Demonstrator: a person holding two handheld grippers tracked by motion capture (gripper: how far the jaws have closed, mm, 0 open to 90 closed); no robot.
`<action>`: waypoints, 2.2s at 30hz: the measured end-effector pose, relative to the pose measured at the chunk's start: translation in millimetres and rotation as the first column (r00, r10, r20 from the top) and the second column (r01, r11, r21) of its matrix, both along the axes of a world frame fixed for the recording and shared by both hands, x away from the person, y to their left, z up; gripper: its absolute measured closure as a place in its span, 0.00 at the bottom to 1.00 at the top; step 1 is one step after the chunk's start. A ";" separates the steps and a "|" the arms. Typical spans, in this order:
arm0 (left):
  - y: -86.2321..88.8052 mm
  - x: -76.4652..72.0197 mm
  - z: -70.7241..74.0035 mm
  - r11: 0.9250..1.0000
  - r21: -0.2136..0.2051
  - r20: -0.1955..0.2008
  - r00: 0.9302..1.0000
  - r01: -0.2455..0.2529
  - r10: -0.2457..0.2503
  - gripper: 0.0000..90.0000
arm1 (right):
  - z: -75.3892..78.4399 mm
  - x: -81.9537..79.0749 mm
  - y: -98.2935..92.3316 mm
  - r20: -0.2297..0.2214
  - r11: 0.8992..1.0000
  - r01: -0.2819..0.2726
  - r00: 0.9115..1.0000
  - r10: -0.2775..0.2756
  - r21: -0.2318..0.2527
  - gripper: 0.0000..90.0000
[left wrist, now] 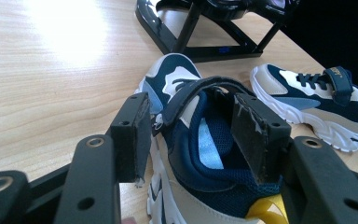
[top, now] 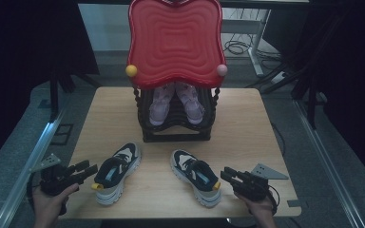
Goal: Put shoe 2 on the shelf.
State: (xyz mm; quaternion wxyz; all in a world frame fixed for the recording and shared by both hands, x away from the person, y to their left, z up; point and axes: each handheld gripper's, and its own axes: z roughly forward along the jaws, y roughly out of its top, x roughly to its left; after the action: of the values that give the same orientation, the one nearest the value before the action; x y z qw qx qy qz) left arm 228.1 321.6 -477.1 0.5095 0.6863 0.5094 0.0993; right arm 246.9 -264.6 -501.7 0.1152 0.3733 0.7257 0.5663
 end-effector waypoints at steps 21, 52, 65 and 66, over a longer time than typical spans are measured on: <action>-22.5 31.4 -14.4 0.993 0.085 -0.030 0.996 0.084 -0.082 0.60 | -3.0 2.4 -1.1 -0.016 1.000 0.015 1.000 -0.015 0.001 0.75; -27.9 36.8 -22.6 0.986 0.137 -0.061 0.994 0.099 -0.091 0.72 | 18.3 35.2 24.4 -0.076 0.995 -0.093 0.993 0.095 0.031 0.52; -27.5 36.7 -22.7 0.987 0.131 -0.066 0.994 0.096 -0.087 0.71 | 19.5 52.3 47.8 -0.135 0.982 -0.169 0.978 0.157 -0.086 0.57; -27.5 36.7 -22.7 0.987 0.131 -0.066 0.994 0.095 -0.087 0.71 | 20.4 53.4 48.9 -0.135 0.980 -0.175 0.978 0.162 -0.093 0.57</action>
State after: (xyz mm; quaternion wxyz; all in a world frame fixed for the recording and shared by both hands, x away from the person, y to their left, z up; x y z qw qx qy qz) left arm 264.9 294.2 -499.8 0.4508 0.7443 0.4847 0.0892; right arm 300.2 -215.7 -481.3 0.0397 0.3391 0.7892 0.5105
